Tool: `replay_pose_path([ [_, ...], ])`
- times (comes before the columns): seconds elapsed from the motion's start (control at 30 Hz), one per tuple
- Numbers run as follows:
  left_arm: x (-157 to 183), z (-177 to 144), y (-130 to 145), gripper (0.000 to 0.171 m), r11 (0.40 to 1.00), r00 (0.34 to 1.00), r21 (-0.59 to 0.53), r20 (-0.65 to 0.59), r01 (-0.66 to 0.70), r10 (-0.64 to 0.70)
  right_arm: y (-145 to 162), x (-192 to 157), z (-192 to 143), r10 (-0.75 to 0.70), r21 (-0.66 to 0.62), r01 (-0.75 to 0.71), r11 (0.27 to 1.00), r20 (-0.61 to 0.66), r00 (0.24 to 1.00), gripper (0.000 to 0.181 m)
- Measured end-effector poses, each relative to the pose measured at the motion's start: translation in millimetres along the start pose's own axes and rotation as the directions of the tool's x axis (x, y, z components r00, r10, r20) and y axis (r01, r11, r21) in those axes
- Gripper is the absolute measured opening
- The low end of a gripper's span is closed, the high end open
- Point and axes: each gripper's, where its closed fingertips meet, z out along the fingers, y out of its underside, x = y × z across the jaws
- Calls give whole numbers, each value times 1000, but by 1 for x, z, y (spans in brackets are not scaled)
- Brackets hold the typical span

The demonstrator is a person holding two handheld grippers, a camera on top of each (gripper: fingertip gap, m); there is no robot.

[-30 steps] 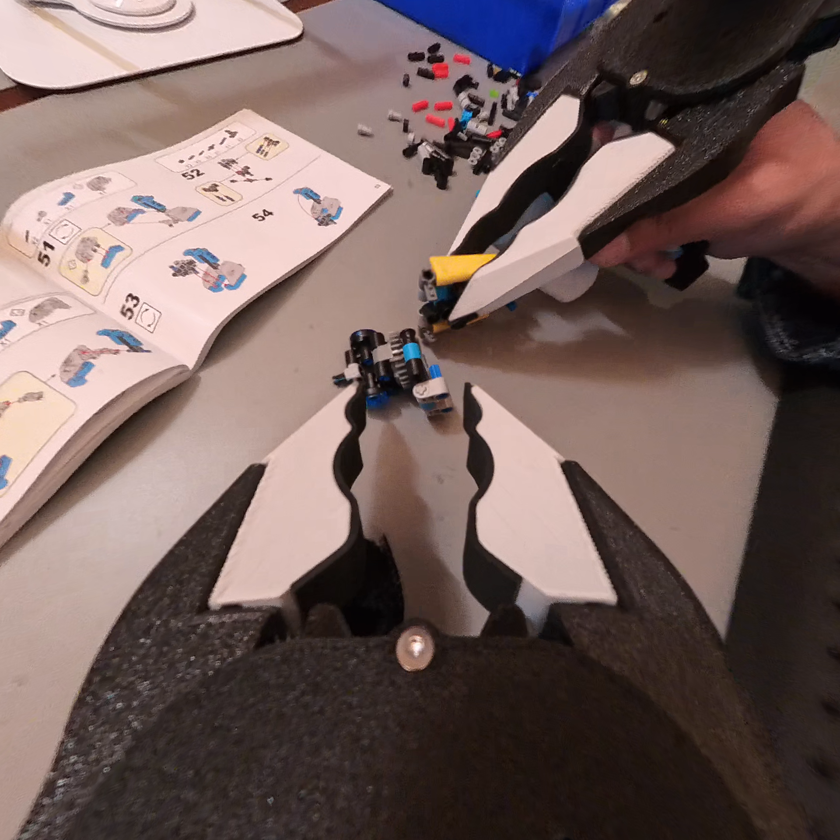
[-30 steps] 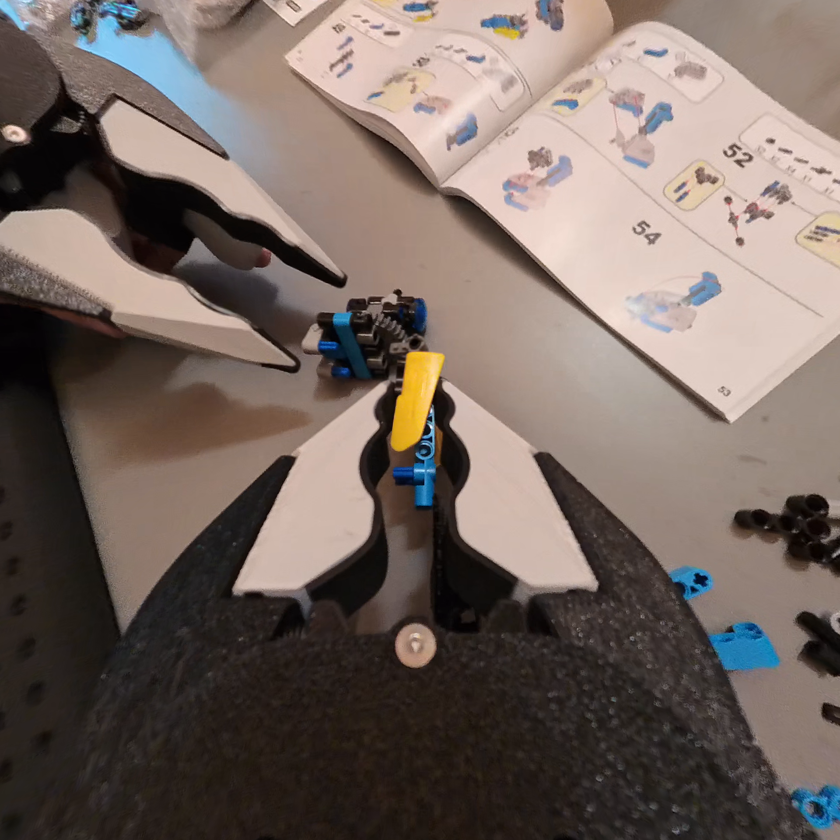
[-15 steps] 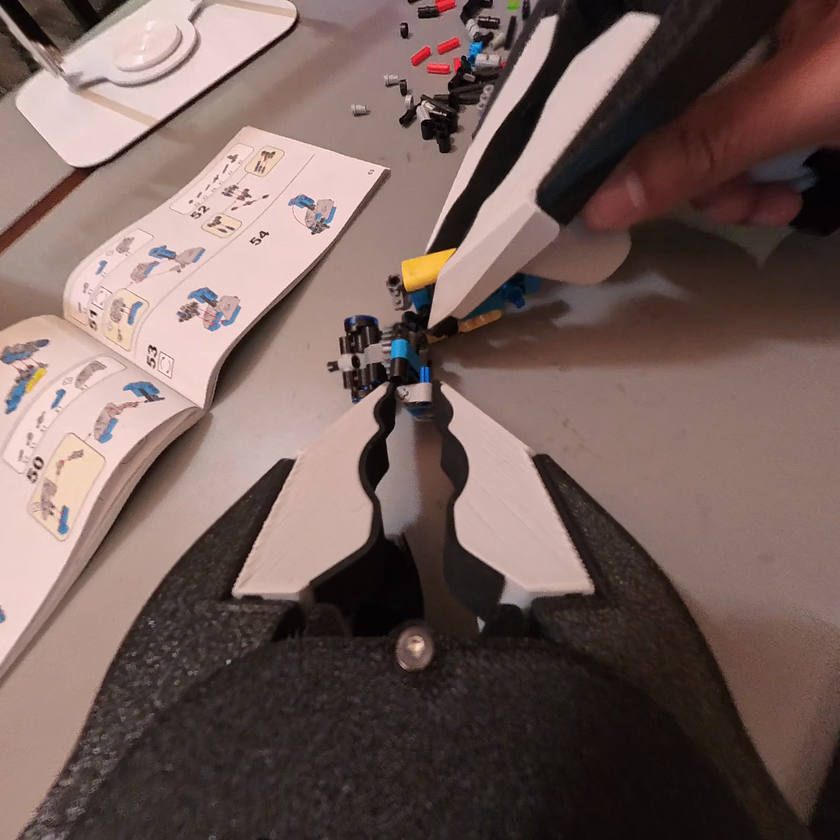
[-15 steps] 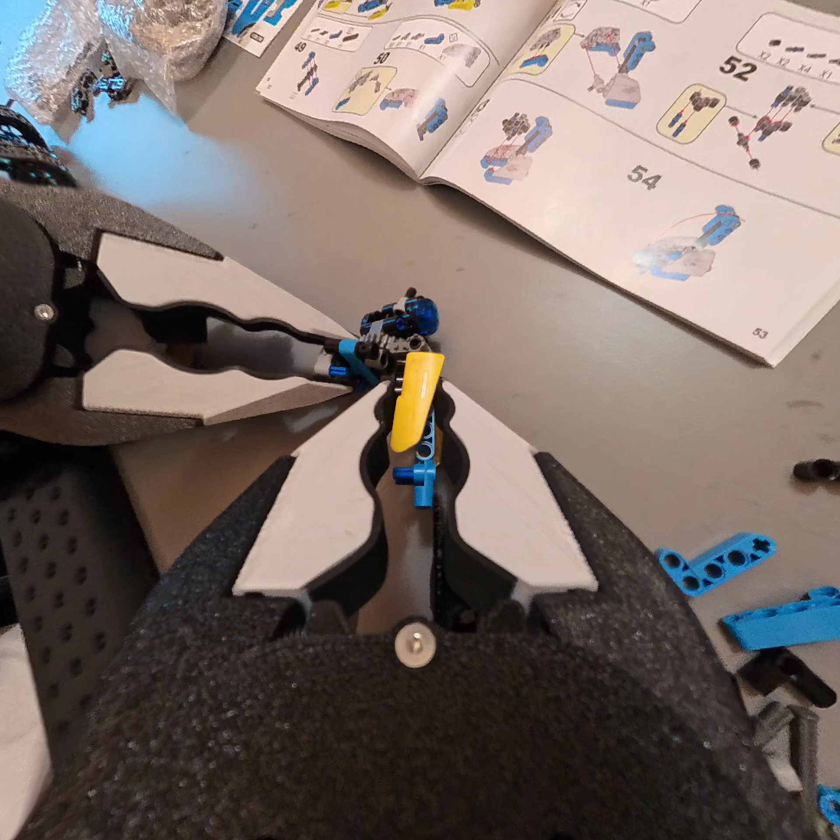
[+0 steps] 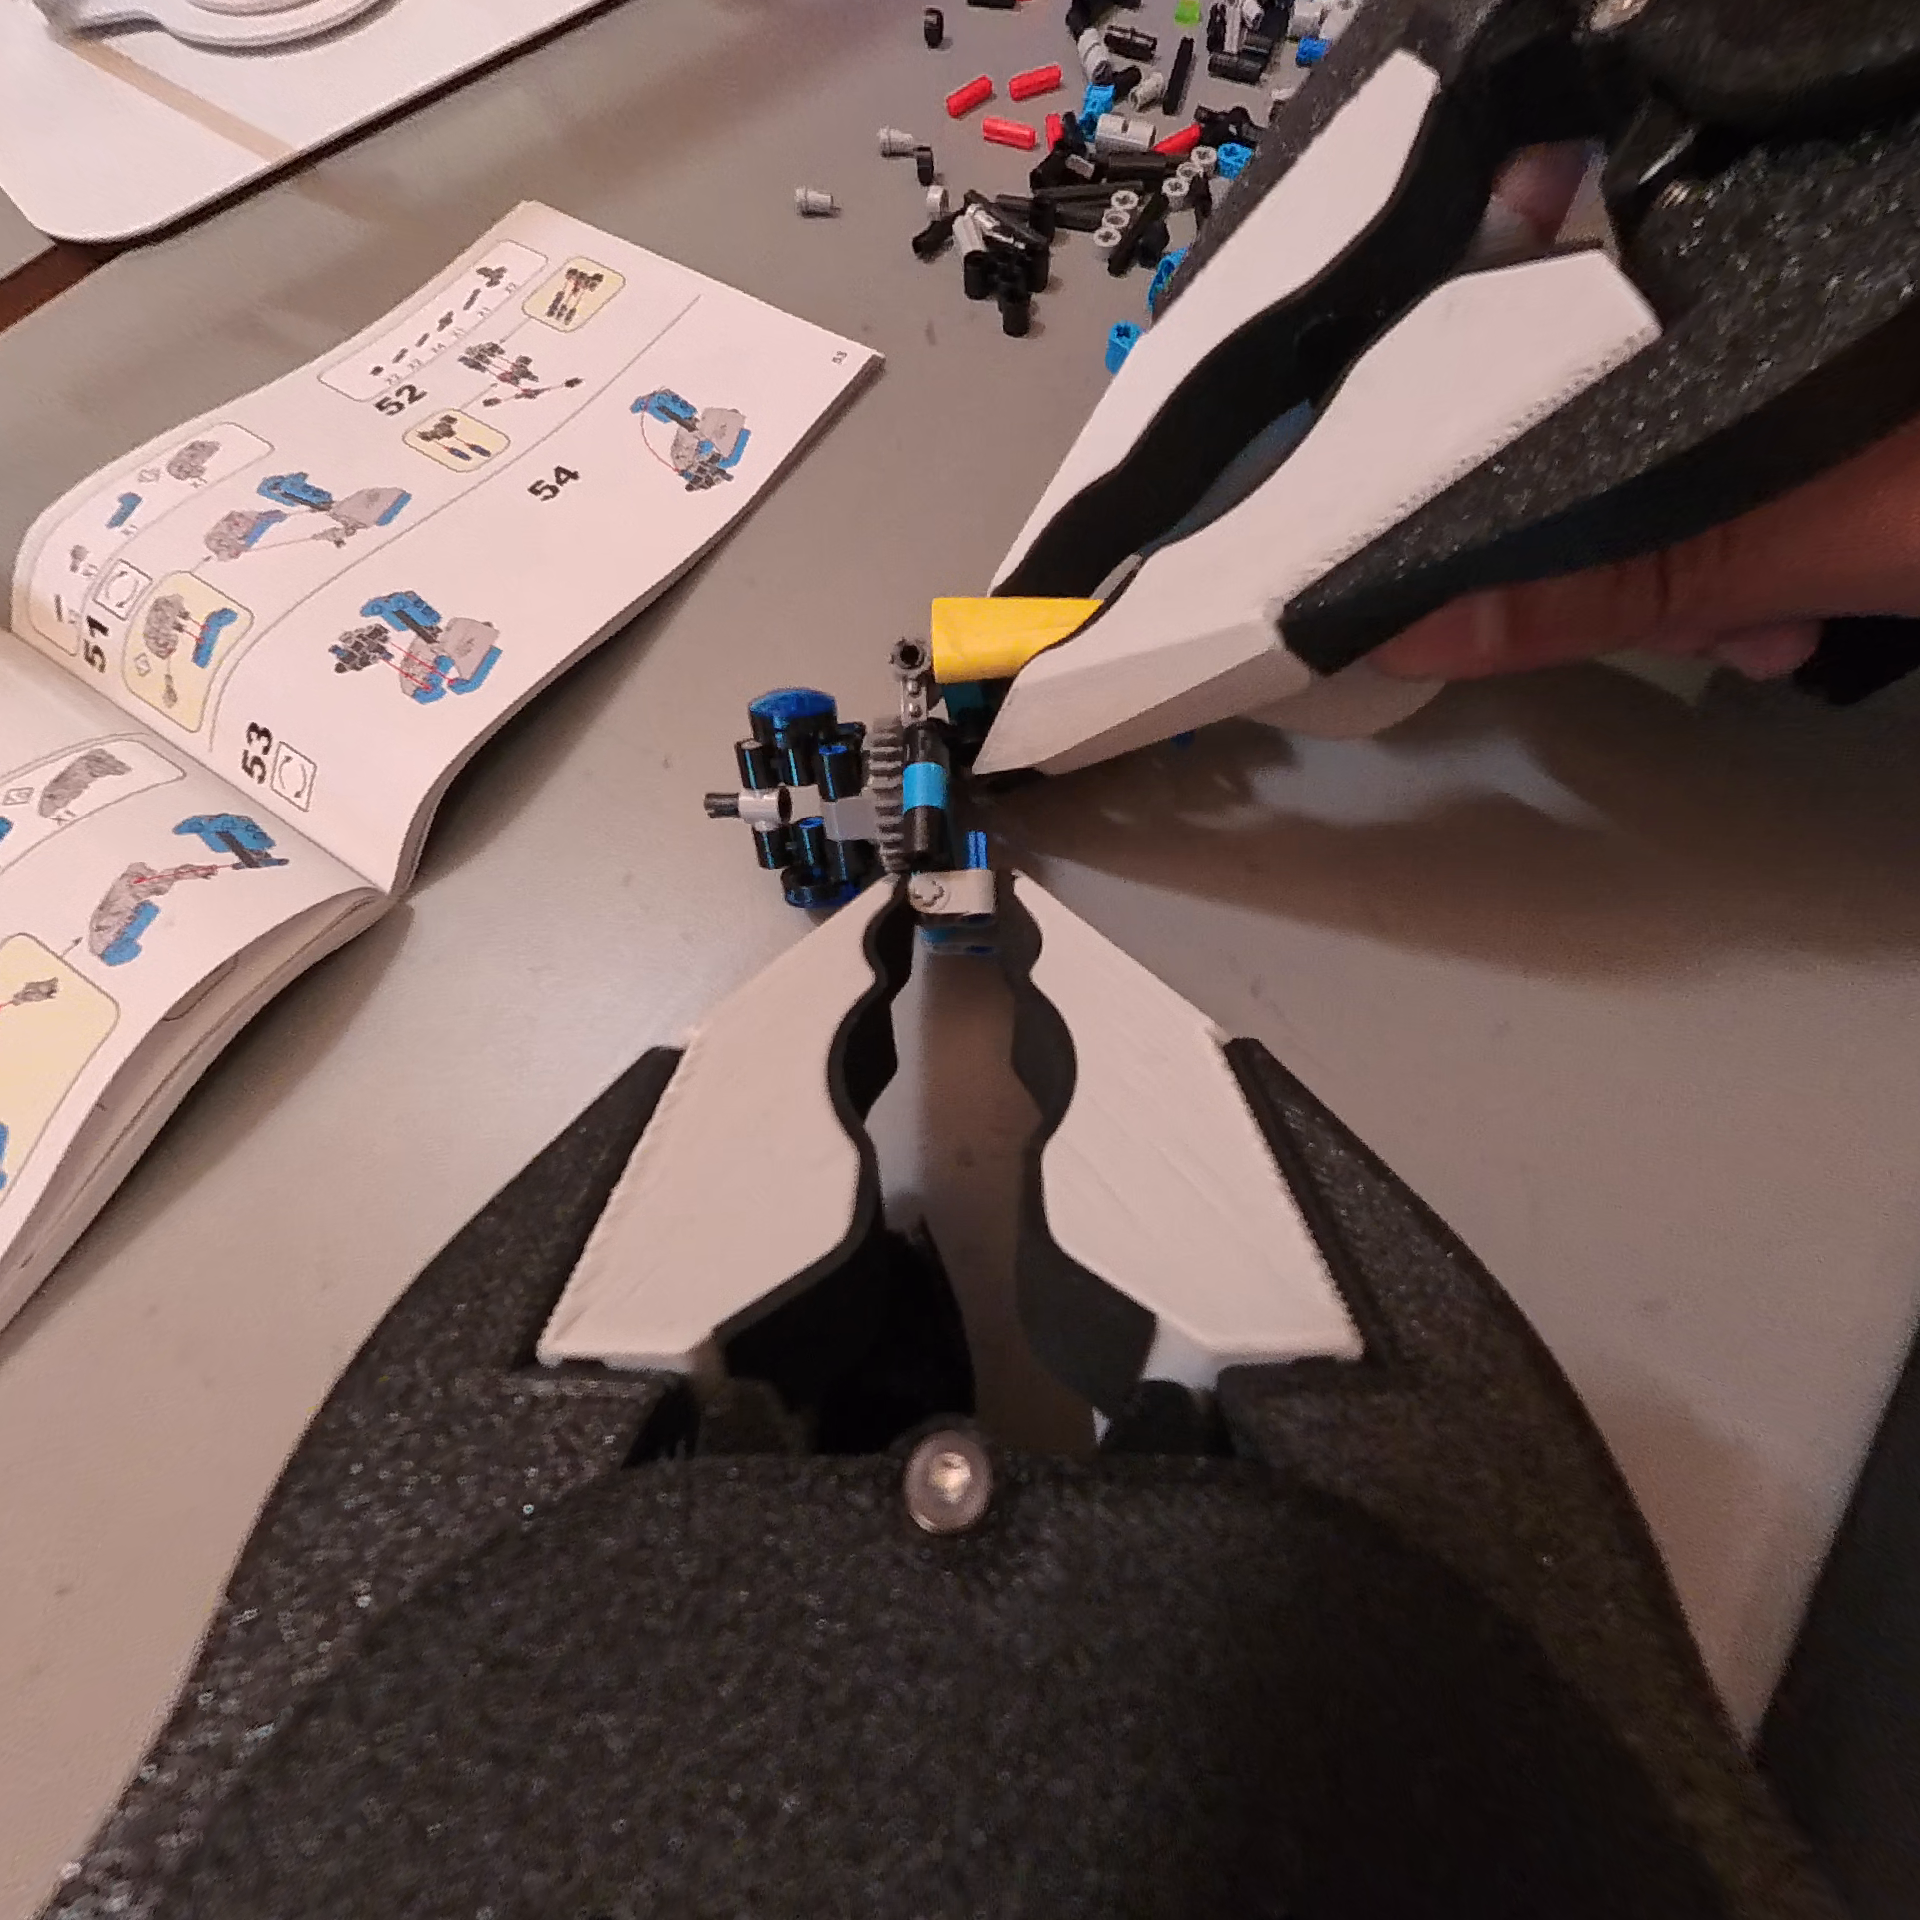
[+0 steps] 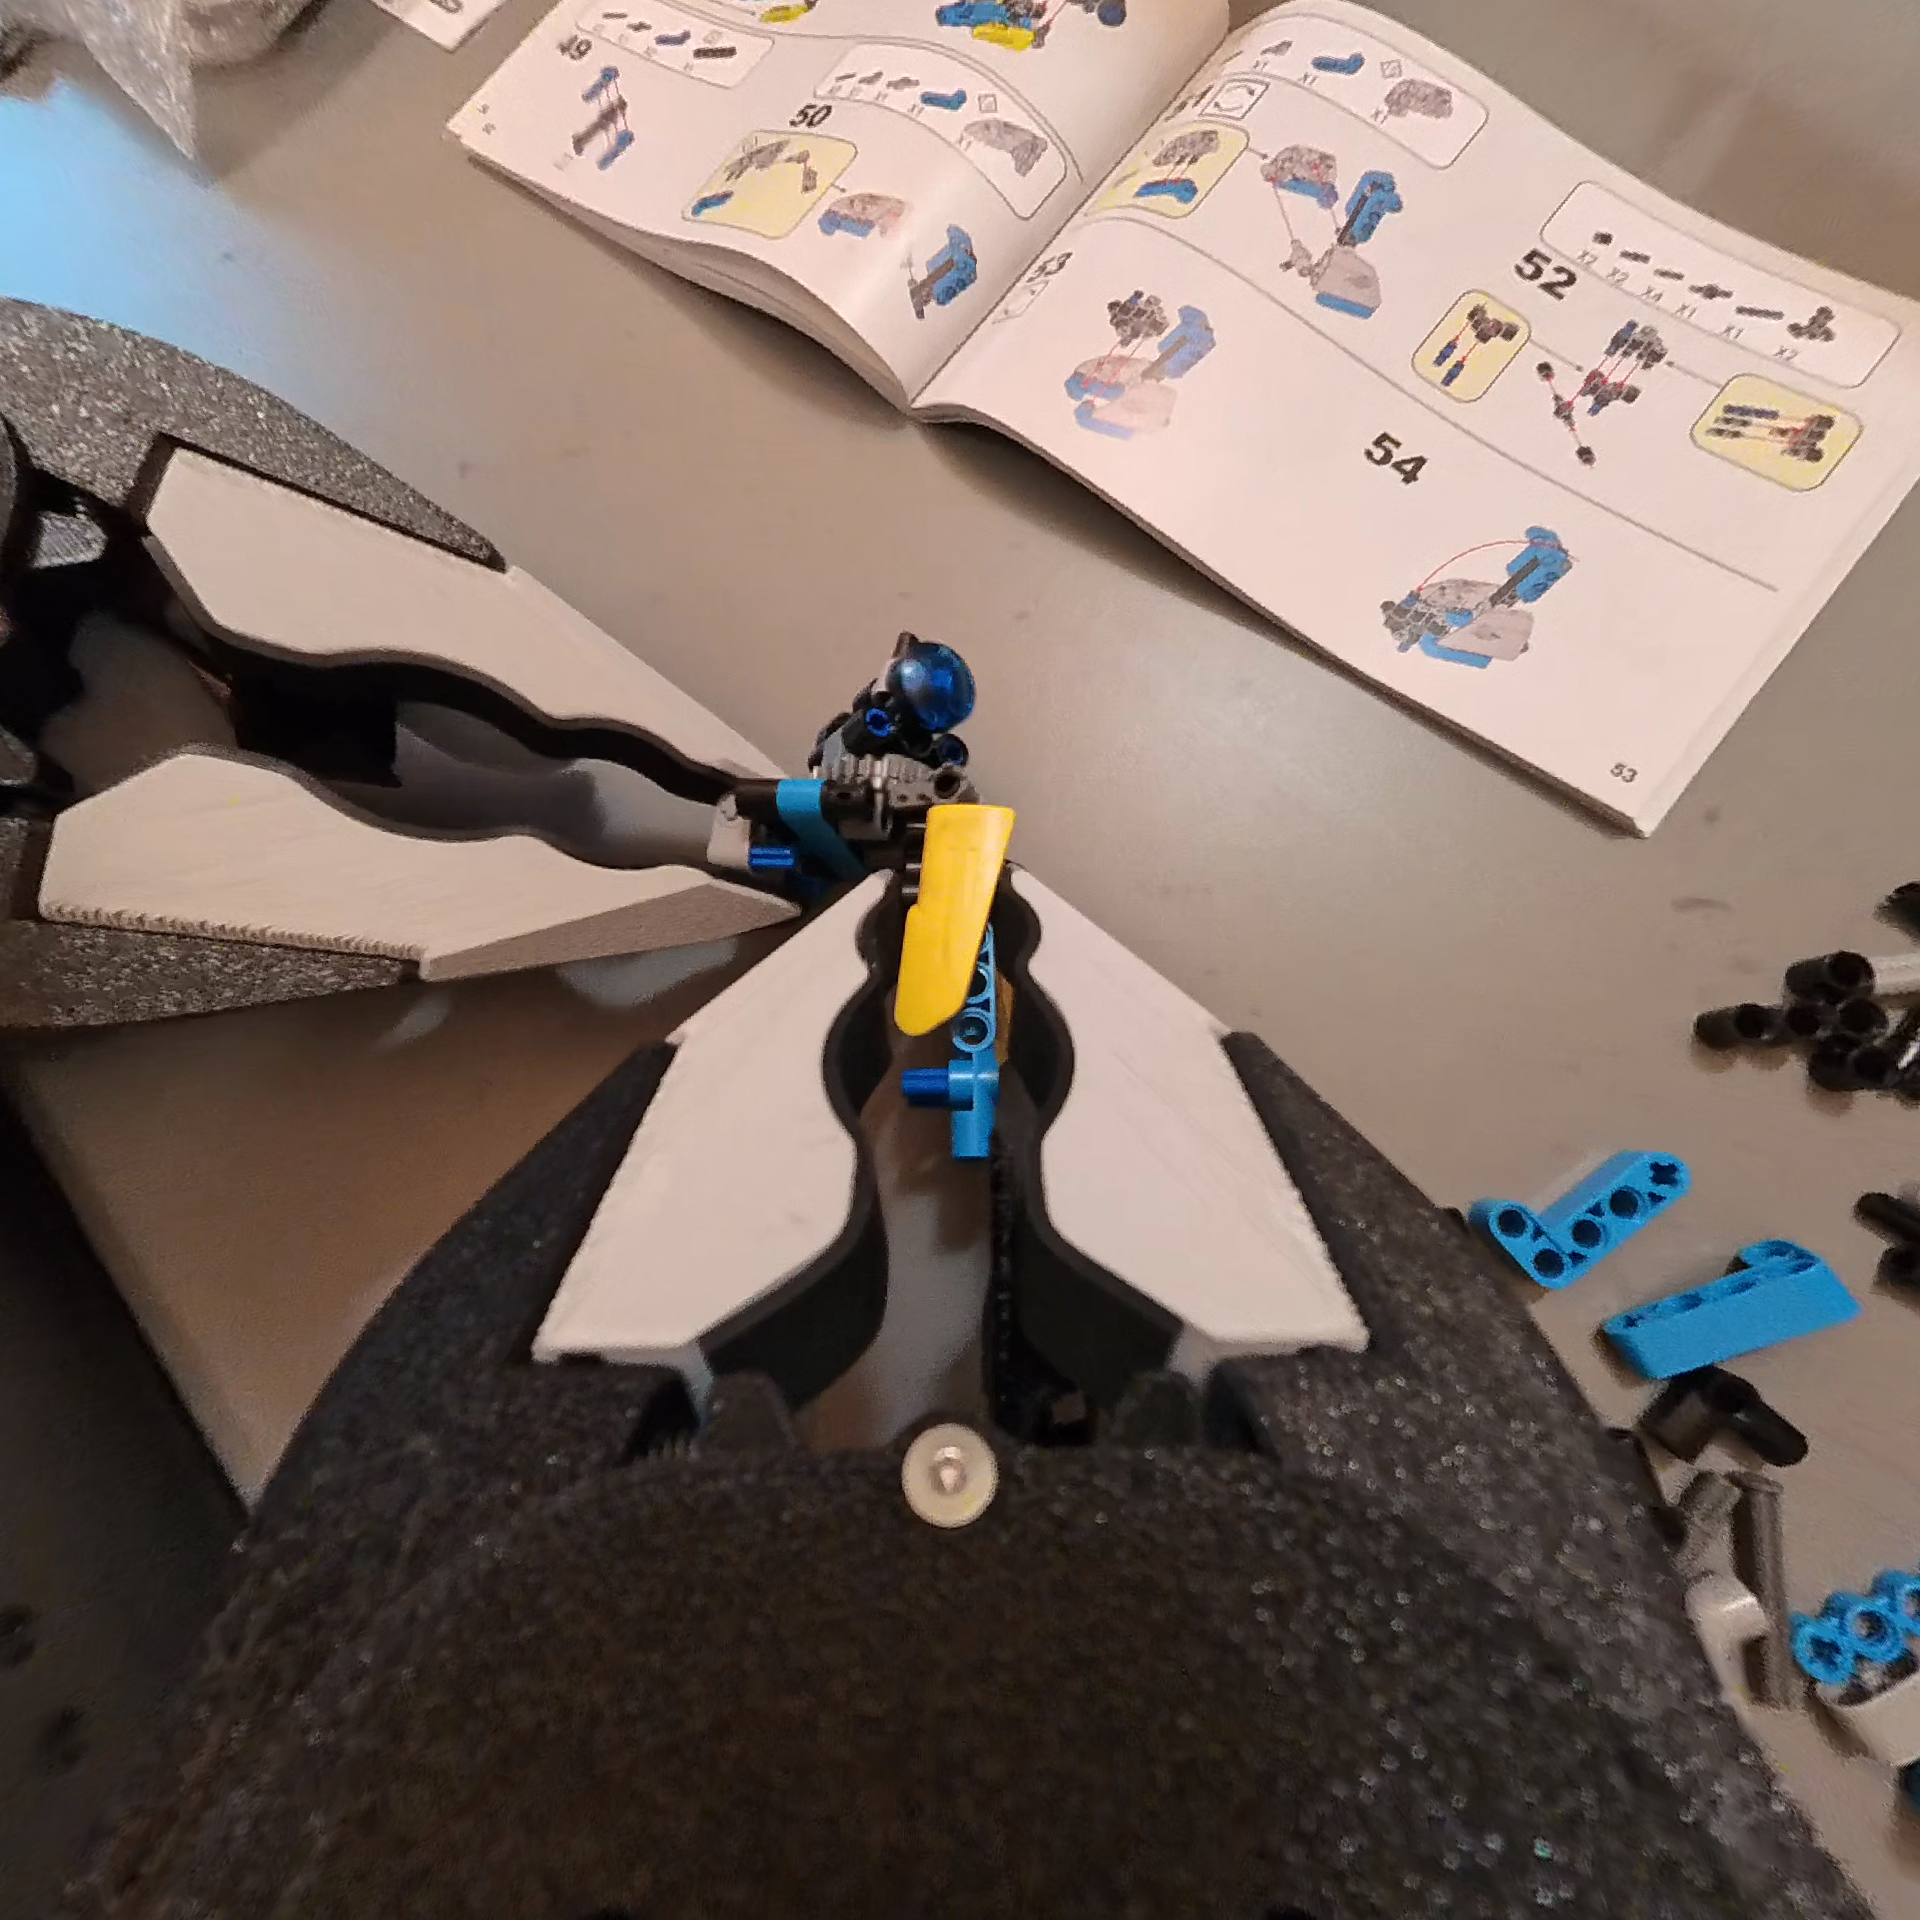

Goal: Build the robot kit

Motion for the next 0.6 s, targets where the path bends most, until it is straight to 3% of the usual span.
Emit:
replay_pose_path([
  [0.17,-1,0,0,15,991,987,-3,-90,132,-132,1,0,2,-53,-16,52,999,-28,998,16],
  [0.27,-1,0,0,15,991,987,-3,-89,134,-134,1,-1,3,-76,-34,75,997,-45,996,16],
  [0.47,-1,0,0,15,991,987,-2,-88,132,-131,3,-5,1,126,-81,-115,990,140,982,16],
  [0.6,0,0,0,15,993,990,-4,-81,115,-115,1,-8,0,323,-129,-298,946,272,906,16],
])
